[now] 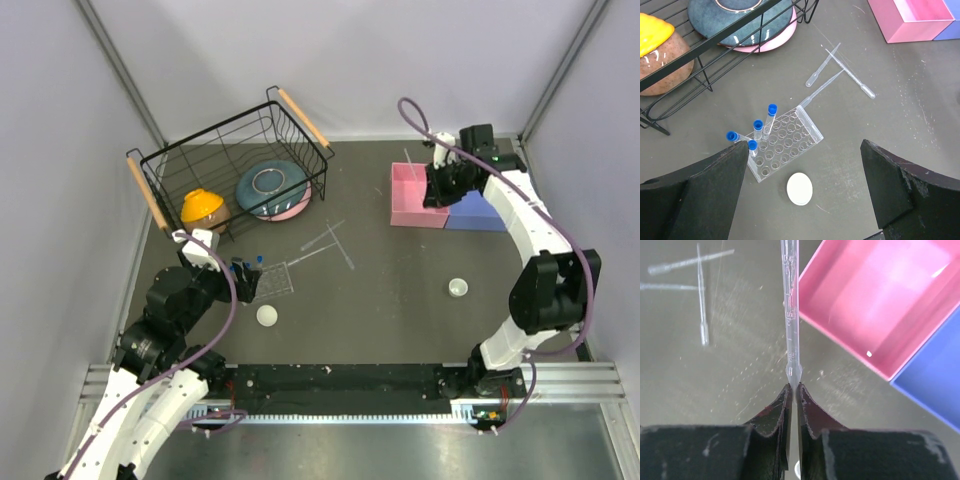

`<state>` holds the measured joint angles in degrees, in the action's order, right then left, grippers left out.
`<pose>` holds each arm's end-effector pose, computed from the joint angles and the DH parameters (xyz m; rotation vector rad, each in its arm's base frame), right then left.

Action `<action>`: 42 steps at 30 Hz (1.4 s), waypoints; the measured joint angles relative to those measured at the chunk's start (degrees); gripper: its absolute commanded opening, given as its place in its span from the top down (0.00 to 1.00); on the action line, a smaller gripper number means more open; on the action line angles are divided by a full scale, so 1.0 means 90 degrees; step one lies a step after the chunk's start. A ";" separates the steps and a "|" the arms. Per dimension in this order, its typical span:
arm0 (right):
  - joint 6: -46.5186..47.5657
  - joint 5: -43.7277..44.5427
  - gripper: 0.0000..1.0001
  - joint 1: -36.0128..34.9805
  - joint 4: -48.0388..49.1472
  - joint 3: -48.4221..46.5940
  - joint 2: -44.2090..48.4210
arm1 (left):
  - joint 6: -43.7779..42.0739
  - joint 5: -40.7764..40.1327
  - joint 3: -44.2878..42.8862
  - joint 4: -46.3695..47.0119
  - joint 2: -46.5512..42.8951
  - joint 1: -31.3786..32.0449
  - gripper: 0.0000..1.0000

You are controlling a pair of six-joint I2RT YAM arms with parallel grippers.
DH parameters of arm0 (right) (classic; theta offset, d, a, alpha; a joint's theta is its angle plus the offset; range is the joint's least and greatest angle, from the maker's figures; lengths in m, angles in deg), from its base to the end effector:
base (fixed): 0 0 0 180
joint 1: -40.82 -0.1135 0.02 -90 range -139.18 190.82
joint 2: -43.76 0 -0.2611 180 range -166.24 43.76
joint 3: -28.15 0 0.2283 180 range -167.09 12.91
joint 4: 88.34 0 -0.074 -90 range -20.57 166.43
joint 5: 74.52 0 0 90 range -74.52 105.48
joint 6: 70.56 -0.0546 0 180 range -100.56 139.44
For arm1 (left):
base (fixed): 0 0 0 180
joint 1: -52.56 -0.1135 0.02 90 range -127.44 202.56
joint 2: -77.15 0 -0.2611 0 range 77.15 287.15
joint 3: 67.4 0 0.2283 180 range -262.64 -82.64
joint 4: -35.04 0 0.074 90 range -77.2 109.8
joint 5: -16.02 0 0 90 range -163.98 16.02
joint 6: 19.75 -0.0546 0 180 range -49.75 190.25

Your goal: Organize the chemistry lab equipment

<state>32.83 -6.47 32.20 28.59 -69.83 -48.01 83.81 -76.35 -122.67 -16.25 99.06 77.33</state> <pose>0.3165 0.0686 0.2948 -0.6222 2.4397 0.4559 0.0833 -0.0360 0.2969 0.1575 1.8985 -0.4177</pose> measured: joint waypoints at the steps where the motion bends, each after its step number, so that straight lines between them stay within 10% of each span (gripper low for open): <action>1: 0.0000 -0.0015 0.93 0.0087 0.0024 -0.0168 -0.0104 | 0.0002 0.0000 0.0000 0.0000 0.0000 0.0000 0.01; 14: 0.0112 -0.0017 0.86 0.0549 0.0112 -0.1047 -0.1671 | 0.0029 -0.0024 0.0015 0.0000 0.0000 0.0000 0.01; 26: 0.0362 0.0073 0.57 0.0549 0.0027 -0.1275 -0.1770 | 0.0034 -0.0027 0.0036 0.0000 0.0073 0.0000 0.01; 35: 0.0668 -0.1290 0.30 0.0549 0.0053 -0.0068 0.0109 | 0.0068 -0.0024 0.0034 -0.0002 0.0102 0.0000 0.01; 39: 0.0950 -0.2203 0.01 0.0549 0.0172 0.0860 0.1430 | 0.0352 0.0134 0.0034 0.0002 0.0265 0.0000 0.01; 42: 0.1027 -0.2618 0.01 0.0549 0.0563 0.1688 0.2317 | 0.0857 0.0449 0.0032 0.0015 0.0474 0.0000 0.01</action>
<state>42.07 -30.04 37.14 33.66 -54.64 -27.16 91.53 -72.31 -122.39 -16.12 103.33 77.33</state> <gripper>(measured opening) 0.969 0.989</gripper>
